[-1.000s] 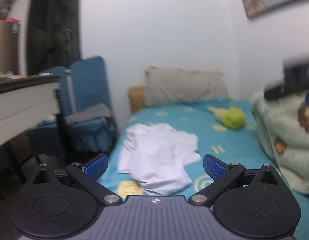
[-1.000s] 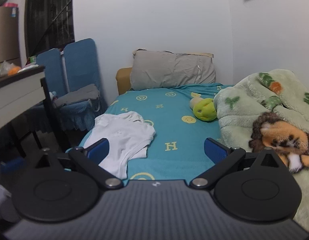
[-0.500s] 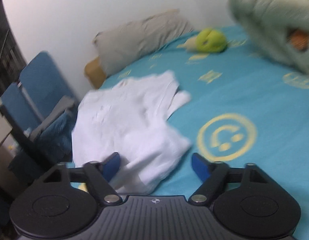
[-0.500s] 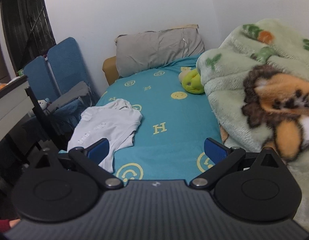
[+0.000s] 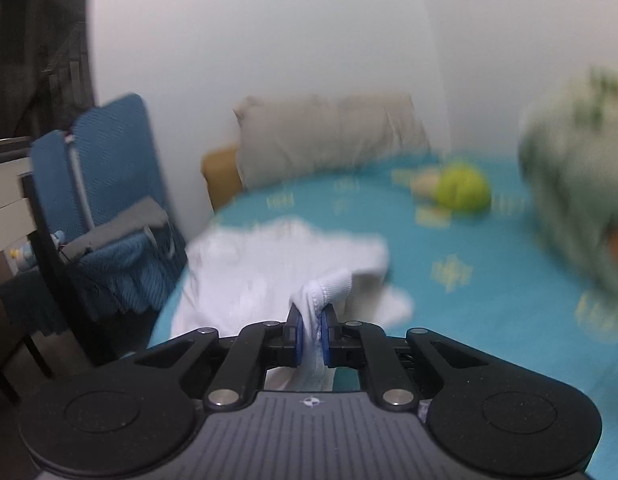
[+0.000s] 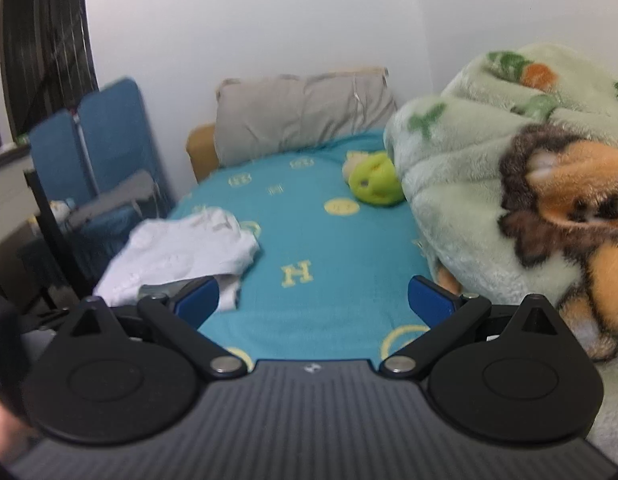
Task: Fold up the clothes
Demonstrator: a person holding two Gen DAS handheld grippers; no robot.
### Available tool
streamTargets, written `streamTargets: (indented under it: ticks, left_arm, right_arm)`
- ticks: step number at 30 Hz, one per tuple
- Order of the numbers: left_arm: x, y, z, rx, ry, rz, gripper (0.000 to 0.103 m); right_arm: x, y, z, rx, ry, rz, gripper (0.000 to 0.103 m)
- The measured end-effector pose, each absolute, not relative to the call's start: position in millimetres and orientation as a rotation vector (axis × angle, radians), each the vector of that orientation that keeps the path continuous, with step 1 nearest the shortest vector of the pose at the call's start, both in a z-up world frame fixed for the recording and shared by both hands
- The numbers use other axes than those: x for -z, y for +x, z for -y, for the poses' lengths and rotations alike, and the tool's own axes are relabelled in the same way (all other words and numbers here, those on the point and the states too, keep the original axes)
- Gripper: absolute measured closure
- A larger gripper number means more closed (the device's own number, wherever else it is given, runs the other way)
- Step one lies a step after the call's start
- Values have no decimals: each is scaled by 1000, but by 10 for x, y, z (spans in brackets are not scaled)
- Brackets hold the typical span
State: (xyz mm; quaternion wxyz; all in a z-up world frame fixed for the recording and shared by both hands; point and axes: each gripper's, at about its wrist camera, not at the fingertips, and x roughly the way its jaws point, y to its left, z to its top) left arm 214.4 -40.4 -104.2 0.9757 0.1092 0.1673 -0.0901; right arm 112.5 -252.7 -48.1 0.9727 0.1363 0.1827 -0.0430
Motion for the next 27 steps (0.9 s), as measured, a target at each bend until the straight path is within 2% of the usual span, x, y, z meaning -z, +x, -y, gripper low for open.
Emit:
streamTargets:
  ticks: [6,15,21,27]
  left_arm:
    - [417,1438,253,244,153,-222,93]
    - [-478,243,-317,371,-7,-59,94]
    - [-465,16,-505,369,-57,-95,94]
    - [-311,225,-578,341,-80,-150,93]
  right_arm:
    - [362,871,2399,81,294,-273,0]
    - [60,318,2007,-44,244,-254,0]
    - [140,350,1544,-281,230,-366,0]
    - [362,654,1190,-282,284,-458,0]
